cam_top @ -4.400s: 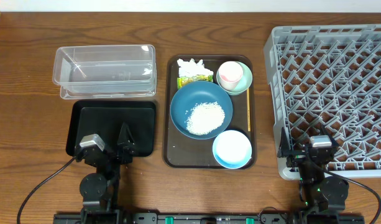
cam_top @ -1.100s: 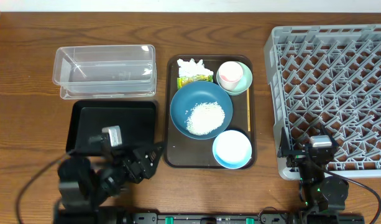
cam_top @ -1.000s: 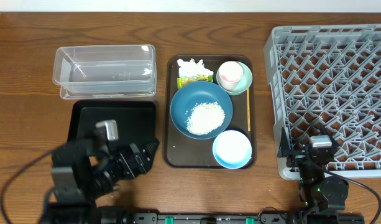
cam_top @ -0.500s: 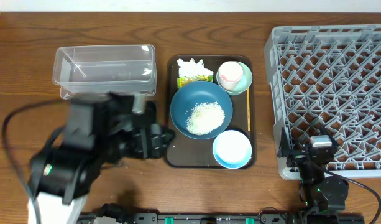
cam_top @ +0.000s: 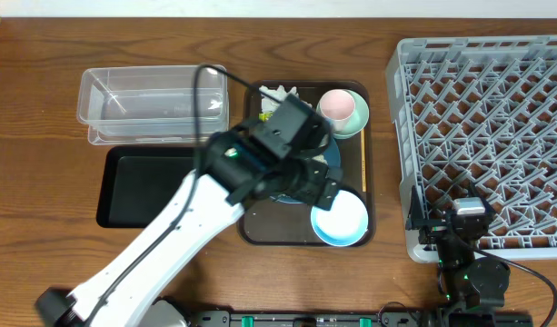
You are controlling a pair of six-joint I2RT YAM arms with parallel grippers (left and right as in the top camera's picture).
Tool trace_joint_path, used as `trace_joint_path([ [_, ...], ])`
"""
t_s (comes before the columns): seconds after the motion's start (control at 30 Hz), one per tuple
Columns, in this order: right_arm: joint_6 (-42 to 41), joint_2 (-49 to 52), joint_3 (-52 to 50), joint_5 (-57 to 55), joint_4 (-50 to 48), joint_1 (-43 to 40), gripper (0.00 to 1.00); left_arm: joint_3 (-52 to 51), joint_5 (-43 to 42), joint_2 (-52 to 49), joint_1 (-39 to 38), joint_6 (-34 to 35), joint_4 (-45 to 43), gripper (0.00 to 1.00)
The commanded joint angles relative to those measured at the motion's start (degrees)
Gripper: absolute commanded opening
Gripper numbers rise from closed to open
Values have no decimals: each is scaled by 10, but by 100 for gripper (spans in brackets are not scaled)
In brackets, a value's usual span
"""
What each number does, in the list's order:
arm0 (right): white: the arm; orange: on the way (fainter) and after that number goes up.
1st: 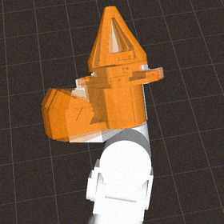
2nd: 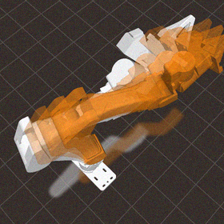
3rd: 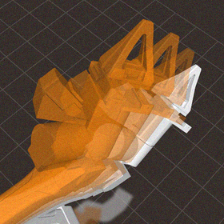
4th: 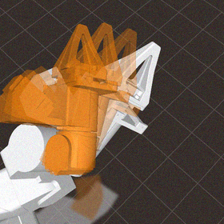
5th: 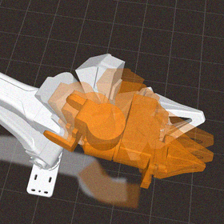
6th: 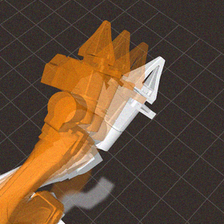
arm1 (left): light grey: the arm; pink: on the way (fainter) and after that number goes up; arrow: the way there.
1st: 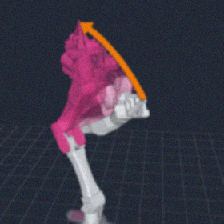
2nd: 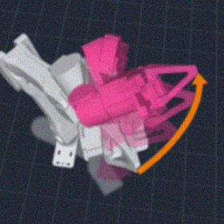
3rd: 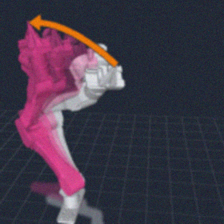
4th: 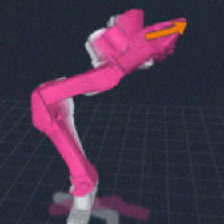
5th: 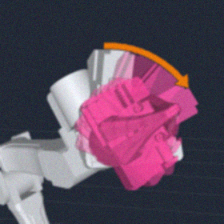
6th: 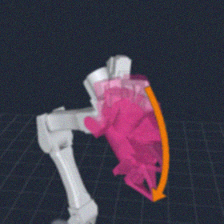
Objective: Sort waste into correct bins and load items into the dishwasher rack
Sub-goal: 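Reach the left gripper to the rim of the blue rice bowl and grasp it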
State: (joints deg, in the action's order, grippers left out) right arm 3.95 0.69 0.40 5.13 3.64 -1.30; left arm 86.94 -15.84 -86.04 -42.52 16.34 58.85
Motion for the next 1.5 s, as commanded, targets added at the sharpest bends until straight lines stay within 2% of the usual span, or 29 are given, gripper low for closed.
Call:
trace_joint_path([
  [0.0, -7, -3, -1, -4, 3, 2, 99, 13, 16, -38, -3, 9, -28, 92],
  [0.17, -7, -3, -1, -4, 3, 2, 99, 13, 42, -99, -3, 12, -76, 92],
  [0.27, -7, -3, -1, -4, 3, 2, 99, 13, 77, -141, -4, 44, -78, 92],
  [0.4, -7, -3, -1, -4, 3, 2, 99, 13, 164, -196, -14, 89, -86, 89],
  [0.53, -7, -3, -1, -4, 3, 2, 99, 13, 235, -234, -26, 120, -113, 79],
  [0.83, -7, -3, -1, -4, 3, 2, 99, 13, 245, -282, -70, 144, -186, 78],
  [1.13, -7, -3, -1, -4, 3, 2, 99, 12, 275, -324, -85, 155, -195, 73],
  [1.47, -7, -3, -1, -4, 3, 2, 99, 11, 275, -345, -85, 158, -196, 57],
])
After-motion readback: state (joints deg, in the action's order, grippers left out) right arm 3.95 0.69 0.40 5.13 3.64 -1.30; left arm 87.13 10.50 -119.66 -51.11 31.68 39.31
